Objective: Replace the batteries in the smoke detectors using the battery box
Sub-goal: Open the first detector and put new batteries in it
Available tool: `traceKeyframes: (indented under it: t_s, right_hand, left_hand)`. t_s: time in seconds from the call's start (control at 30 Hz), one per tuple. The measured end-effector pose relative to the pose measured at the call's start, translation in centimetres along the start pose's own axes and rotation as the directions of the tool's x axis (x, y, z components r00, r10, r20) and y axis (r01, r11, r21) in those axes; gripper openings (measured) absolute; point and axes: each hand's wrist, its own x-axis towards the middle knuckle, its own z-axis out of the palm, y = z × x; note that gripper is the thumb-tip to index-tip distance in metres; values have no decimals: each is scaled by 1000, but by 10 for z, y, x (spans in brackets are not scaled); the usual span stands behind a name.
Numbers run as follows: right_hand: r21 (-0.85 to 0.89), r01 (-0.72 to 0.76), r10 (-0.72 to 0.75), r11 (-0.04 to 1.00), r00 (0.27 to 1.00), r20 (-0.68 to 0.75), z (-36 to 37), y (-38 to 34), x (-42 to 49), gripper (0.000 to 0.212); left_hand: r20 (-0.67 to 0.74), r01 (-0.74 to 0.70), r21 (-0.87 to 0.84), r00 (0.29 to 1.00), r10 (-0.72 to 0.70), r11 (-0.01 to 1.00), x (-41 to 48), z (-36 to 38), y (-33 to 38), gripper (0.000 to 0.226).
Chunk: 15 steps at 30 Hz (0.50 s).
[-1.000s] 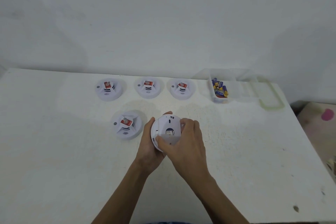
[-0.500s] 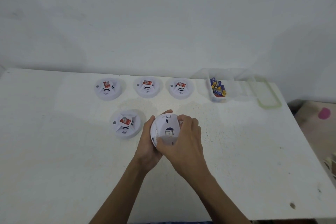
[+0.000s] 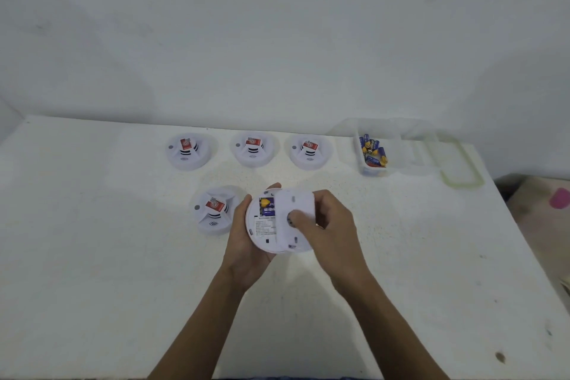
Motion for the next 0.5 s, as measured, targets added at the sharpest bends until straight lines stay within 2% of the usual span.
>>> traceKeyframes:
  t_s: [0.07,0.17,0.27,0.4,0.5]
  right_hand:
    - [94,-20,22,995,1000,-11,-10,2,5,17]
    - [188,-36,47,981,998,-51,-26,9,11,20]
    - [226,-75,108,971,985,-136,-37,17,18,19]
    - [52,-124,132,991,972,-196,-43,37,26,20]
    - [-172,-149,132,974,986,-105,-41,56,29,26]
  left_hand:
    - [49,-16,-26,999,17,1000,1,-3,-1,45]
    - [95,-10,-58,995,15,998,2,-7,-1,54]
    - [126,34,-89,992,-22,995,4,-11,1,57]
    - [145,69,-110,988,-52,992,4,-11,1,61]
    - [143,73,-120,988,-55,990,4,-12,-1,62]
